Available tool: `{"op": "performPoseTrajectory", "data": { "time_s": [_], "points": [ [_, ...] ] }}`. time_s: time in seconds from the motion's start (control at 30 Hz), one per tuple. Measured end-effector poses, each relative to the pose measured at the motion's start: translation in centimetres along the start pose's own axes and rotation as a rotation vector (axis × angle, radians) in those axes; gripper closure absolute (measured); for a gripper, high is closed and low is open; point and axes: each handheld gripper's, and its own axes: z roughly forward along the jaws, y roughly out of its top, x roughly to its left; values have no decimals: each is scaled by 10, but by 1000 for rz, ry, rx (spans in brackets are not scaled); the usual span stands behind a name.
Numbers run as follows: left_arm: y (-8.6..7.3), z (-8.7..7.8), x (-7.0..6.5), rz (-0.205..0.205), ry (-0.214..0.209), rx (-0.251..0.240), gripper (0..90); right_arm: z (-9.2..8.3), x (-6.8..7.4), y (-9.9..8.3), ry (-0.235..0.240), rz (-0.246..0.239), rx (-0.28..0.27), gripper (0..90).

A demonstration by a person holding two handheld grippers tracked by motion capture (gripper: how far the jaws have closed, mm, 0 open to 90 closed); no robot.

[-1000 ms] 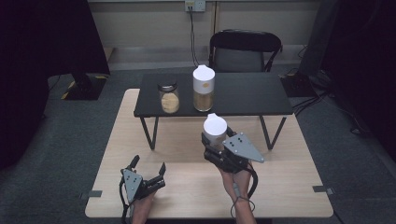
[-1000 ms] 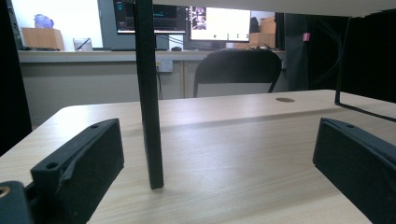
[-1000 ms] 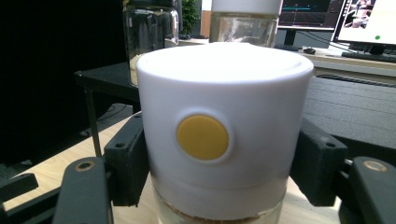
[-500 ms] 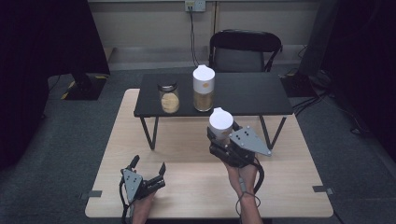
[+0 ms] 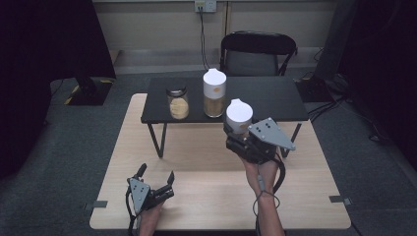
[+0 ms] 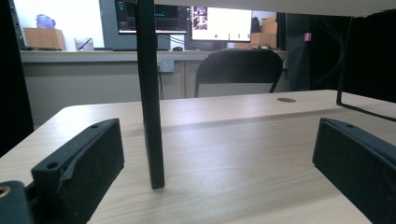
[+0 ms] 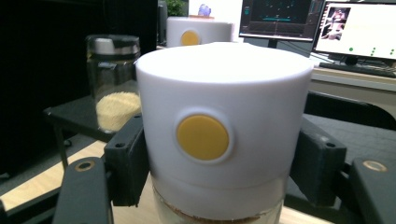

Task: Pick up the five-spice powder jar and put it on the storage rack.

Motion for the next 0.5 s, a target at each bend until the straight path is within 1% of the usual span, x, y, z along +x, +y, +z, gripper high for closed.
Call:
{"op": "performPoseTrajectory", "data": {
  "time_s": [0.27, 0.5],
  "points": [
    [0, 0, 0, 0, -2, 0, 18, 5, -9, 12, -21, 3, -11, 301],
    [0, 0, 0, 1, -2, 0, 18, 10, -16, 19, -35, 24, -18, 301]
  ]
}}
